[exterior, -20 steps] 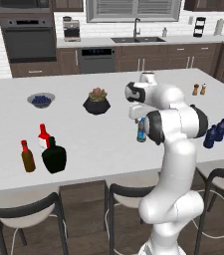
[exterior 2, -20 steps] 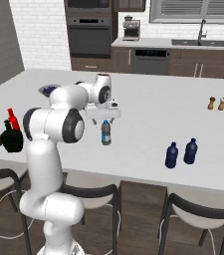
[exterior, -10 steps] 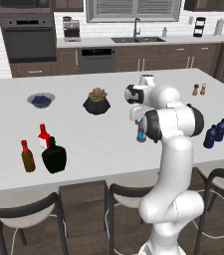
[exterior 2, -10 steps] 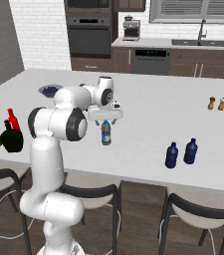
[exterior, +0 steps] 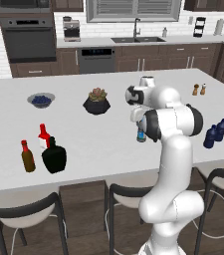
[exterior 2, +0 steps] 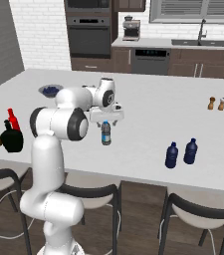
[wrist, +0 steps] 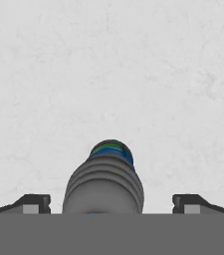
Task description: Move the plastic bottles in the middle to the plastics group, and the glass bottles in the middle to the glass group.
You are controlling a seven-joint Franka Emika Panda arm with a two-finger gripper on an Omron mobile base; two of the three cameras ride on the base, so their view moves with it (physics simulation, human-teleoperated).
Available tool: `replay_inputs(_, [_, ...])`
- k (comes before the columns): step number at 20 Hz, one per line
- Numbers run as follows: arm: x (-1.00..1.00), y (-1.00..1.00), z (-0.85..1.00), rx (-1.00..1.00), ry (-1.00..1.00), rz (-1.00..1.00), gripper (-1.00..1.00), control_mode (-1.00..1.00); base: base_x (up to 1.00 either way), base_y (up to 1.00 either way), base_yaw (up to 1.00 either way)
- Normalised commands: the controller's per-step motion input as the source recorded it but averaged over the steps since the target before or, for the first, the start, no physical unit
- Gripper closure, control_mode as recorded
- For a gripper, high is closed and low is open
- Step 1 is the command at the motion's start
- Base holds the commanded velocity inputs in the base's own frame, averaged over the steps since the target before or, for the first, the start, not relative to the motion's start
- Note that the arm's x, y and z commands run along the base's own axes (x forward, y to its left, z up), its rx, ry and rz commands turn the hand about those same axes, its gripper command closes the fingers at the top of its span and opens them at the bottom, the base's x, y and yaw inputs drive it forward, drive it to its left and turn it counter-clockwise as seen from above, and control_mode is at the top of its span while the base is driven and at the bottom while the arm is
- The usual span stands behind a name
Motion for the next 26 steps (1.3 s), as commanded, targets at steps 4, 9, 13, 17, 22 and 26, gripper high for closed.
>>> replay_inputs(4, [-0.02, 0.0, -0.15, 0.0, 0.0, 0.0, 1.0, -1.0, 0.0, 0.0, 0.0])
replay_inputs(9, [-0.13, -0.03, -0.03, 0.01, 0.0, 0.0, 1.0, -1.0, 0.0, 0.0, 0.0])
replay_inputs(13, [-0.46, -0.23, 0.21, 0.01, -0.01, 0.0, 1.0, -1.0, 0.0, 0.0, 0.0])
replay_inputs(17, [-0.58, -0.32, 0.45, 0.0, -0.02, 0.0, 1.0, -1.0, 0.0, 0.0, 0.0])
replay_inputs(22, [-0.61, -0.43, 0.51, 0.0, 0.0, -0.02, 1.0, -1.0, 0.0, 0.0, 0.0])
replay_inputs(26, [-0.63, -0.53, 0.37, 0.0, 0.0, -0.07, 1.0, -1.0, 0.0, 0.0, 0.0])
